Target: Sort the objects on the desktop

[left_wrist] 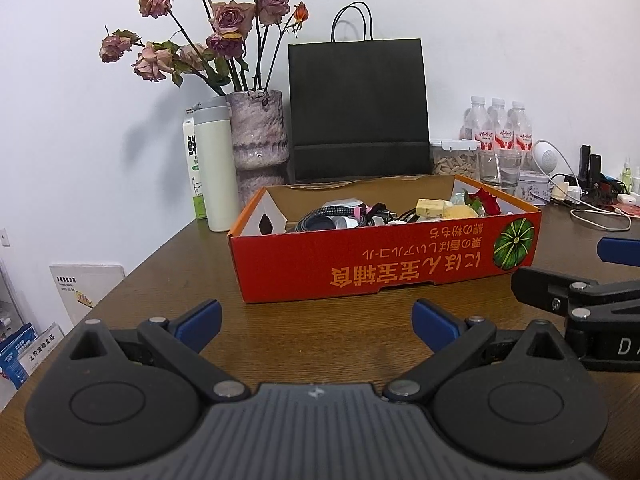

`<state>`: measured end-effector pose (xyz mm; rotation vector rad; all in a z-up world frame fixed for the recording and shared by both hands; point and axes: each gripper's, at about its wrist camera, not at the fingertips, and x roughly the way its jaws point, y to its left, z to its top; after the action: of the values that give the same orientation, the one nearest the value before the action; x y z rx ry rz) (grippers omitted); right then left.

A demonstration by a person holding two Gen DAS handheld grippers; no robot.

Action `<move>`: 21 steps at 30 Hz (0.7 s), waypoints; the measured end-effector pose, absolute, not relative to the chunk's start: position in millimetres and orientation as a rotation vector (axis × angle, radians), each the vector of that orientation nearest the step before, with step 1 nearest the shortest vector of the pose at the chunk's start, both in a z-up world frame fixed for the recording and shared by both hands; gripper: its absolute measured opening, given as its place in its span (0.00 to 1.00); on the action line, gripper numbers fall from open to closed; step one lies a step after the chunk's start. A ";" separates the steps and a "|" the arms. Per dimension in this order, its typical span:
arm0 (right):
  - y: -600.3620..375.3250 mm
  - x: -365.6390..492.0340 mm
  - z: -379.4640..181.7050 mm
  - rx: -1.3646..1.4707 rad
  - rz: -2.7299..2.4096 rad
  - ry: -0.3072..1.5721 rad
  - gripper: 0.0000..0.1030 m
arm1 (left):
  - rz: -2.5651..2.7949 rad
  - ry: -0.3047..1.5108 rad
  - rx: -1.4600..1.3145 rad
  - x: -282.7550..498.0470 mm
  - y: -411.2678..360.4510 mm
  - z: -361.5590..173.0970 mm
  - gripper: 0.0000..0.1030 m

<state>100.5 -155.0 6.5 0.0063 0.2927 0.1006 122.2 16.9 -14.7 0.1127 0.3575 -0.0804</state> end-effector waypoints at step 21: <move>-154.7 101.4 6.6 0.004 0.098 0.297 1.00 | -0.082 0.365 0.111 123.0 16.7 -14.4 1.00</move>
<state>101.4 -154.7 6.6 0.0041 0.2969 0.0980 123.0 16.7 -14.4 0.1110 0.3650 -0.0820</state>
